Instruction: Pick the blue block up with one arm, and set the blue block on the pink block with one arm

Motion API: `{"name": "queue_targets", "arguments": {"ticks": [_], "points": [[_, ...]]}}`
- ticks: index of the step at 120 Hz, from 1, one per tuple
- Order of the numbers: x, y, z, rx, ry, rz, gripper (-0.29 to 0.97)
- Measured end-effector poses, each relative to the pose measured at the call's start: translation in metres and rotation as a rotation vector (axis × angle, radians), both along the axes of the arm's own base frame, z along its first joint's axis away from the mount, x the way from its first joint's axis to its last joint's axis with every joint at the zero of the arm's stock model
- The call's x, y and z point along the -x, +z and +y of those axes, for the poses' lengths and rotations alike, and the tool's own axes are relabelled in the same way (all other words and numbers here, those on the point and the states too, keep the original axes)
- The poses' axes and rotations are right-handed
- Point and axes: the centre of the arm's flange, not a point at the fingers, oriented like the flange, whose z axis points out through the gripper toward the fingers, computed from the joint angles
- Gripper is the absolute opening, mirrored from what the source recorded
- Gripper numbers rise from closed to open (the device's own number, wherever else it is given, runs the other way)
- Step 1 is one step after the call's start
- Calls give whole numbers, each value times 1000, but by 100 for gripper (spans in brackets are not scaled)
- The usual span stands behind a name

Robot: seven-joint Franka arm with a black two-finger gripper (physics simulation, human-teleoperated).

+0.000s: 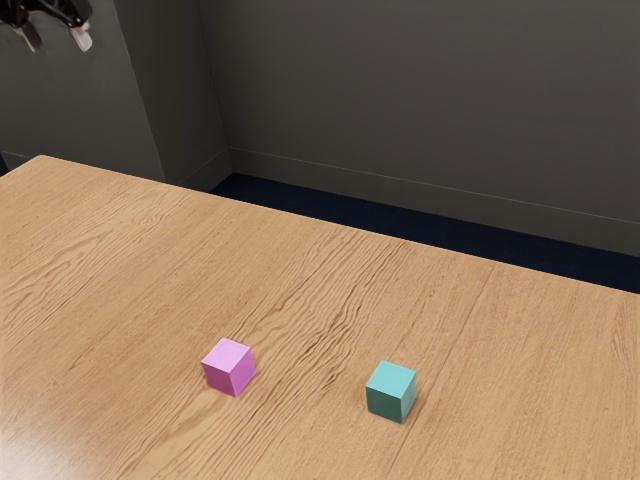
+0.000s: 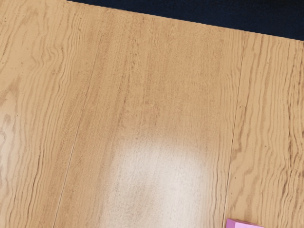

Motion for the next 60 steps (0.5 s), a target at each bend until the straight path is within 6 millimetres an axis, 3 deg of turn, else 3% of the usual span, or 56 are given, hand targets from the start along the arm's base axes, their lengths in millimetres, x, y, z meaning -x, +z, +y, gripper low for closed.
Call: {"name": "queue_targets", "arguments": {"ticks": [4, 10, 15, 21, 29, 39, 48, 60], "points": [[14, 31, -16, -14, -29, -60, 66], [16, 53, -59, -19, -104, -108, 66], [8, 58, -110, -17, -192, -129, 66], [-8, 48, -182, -20, -304, -123, 66], [-37, 2, -274, -31, -412, -51, 66], [-90, -93, -346, -69, -444, 68, 66], [-108, -152, -391, -83, -451, 123, 66], [-128, -225, -418, -76, -409, 187, 66]]}}
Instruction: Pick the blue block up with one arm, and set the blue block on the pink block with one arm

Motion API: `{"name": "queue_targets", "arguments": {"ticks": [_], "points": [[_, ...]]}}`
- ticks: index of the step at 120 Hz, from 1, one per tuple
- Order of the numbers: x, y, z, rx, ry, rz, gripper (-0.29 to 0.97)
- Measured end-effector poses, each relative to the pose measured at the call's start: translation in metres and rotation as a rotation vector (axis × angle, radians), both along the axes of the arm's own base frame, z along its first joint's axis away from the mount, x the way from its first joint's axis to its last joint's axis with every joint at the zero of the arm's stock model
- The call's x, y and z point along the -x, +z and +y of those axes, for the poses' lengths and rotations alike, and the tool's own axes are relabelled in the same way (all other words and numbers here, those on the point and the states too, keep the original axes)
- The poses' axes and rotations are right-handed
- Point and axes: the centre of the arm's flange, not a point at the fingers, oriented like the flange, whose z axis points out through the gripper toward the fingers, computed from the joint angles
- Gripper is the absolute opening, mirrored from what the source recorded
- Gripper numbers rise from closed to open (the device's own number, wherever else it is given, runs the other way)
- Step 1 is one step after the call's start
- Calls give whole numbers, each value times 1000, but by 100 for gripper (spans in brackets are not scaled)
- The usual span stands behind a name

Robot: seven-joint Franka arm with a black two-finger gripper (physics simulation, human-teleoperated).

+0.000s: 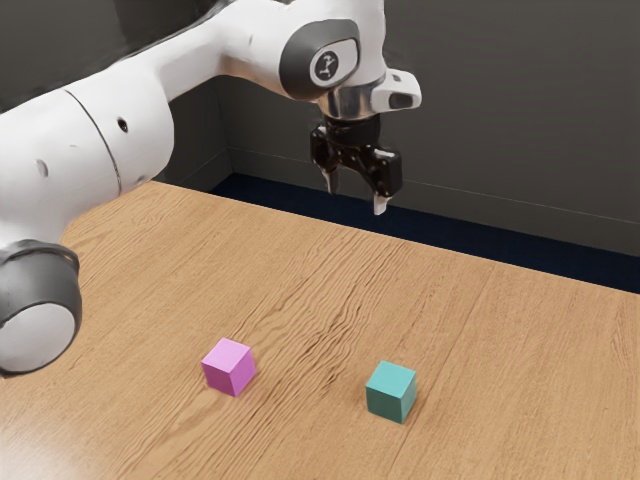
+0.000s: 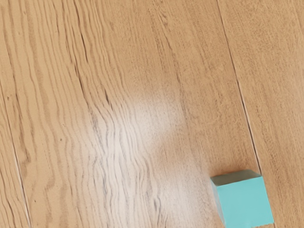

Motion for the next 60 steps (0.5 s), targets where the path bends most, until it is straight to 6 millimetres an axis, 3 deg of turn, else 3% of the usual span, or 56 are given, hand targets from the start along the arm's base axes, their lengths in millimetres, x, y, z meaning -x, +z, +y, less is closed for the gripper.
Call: {"name": "queue_targets", "arguments": {"ticks": [12, 36, 47, 60], "points": [[-19, -68, -20, 31, 52, 36, 66], [-28, -161, -32, 112, 170, 103, 66], [-21, -196, -54, 142, 173, 102, 66], [-5, -235, -48, 135, 191, 109, 66]]}}
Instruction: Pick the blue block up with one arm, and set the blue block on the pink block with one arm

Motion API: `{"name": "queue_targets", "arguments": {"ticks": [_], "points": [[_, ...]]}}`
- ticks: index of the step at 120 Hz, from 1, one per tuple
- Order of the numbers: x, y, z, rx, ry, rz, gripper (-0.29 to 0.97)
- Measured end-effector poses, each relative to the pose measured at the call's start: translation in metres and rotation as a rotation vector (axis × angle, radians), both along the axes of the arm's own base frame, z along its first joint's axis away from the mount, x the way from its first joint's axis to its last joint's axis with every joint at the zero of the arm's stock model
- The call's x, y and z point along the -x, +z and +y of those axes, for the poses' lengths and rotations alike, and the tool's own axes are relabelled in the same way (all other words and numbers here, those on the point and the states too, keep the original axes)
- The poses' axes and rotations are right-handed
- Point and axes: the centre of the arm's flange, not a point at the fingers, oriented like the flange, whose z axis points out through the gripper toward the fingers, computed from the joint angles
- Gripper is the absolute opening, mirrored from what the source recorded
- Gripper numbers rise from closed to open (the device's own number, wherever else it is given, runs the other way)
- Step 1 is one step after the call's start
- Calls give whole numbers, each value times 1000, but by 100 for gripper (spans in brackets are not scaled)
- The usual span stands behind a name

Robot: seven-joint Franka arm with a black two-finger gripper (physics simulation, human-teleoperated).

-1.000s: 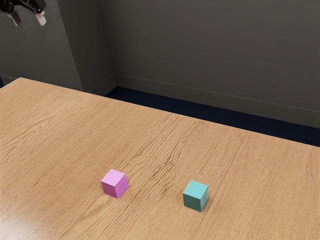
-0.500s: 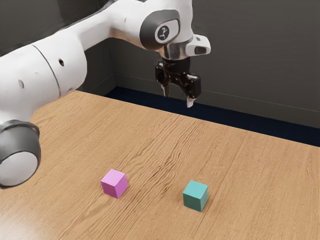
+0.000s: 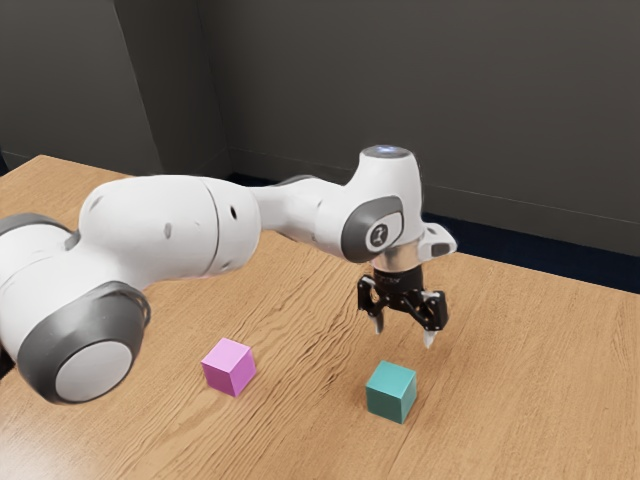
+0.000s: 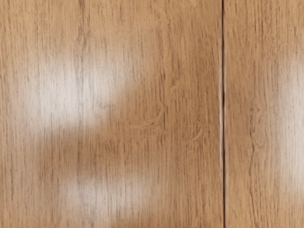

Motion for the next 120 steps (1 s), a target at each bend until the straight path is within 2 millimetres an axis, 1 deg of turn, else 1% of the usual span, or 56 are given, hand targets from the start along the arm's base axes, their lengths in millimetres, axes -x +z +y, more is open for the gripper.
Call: {"name": "queue_targets", "arguments": {"ticks": [11, 17, 44, 55, 72, 85, 100, 113, 120], "points": [[4, -17, 6, -7, 2, -17, 66], [7, -23, 5, -13, -8, -28, 66], [20, -36, -11, -27, -90, -66, 66], [25, -46, -10, -35, -107, -65, 66], [28, -54, -7, -41, -124, -68, 66], [29, -54, -6, -44, -139, -83, 66], [36, -46, -14, -37, -165, -100, 66], [49, -45, -16, -35, -179, -90, 66], [55, -47, -13, -37, -181, -78, 66]]}}
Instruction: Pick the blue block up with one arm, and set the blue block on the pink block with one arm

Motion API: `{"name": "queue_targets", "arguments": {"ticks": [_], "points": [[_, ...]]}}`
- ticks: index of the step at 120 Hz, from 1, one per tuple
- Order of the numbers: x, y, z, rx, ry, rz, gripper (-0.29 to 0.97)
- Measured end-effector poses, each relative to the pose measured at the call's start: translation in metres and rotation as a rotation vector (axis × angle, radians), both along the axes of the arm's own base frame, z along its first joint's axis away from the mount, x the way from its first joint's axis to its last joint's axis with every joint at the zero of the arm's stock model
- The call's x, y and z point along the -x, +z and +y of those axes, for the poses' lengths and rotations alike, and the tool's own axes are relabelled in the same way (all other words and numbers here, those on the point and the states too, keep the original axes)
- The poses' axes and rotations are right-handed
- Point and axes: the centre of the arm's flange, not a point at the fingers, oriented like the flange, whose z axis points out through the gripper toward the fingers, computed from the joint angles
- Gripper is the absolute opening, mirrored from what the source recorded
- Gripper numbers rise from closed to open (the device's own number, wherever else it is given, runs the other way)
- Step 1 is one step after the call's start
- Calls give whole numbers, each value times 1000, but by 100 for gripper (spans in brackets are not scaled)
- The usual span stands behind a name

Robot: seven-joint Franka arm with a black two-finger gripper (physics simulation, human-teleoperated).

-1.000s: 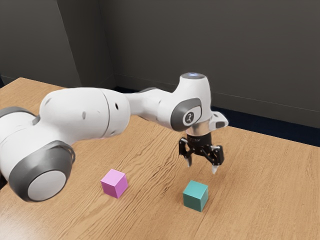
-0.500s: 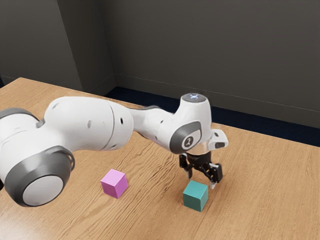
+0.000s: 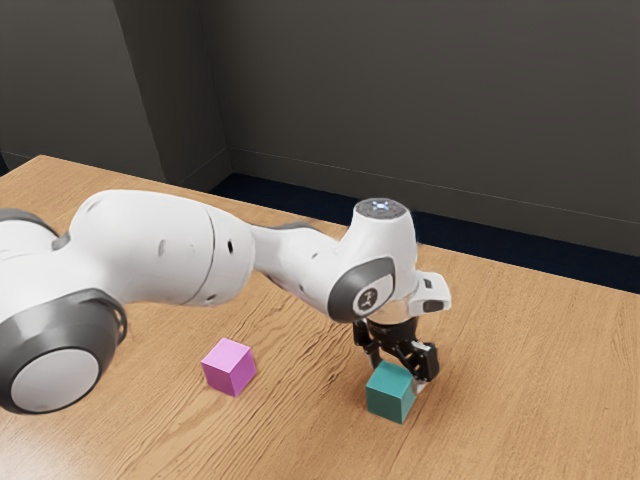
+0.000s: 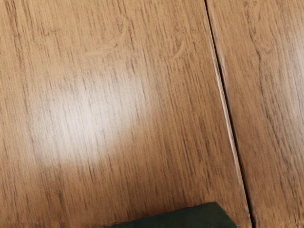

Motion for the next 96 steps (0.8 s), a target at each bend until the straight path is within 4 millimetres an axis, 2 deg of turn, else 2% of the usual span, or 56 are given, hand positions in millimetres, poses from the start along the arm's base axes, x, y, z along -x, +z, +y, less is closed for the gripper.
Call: {"name": "queue_targets", "arguments": {"ticks": [12, 41, 70, 96], "points": [[11, -5, 4, -4, -3, 13, 66], [13, -10, 0, 0, -18, -7, 65], [11, -8, -1, 4, -21, -21, 44], [11, -6, -1, 3, -21, -26, 42]]}}
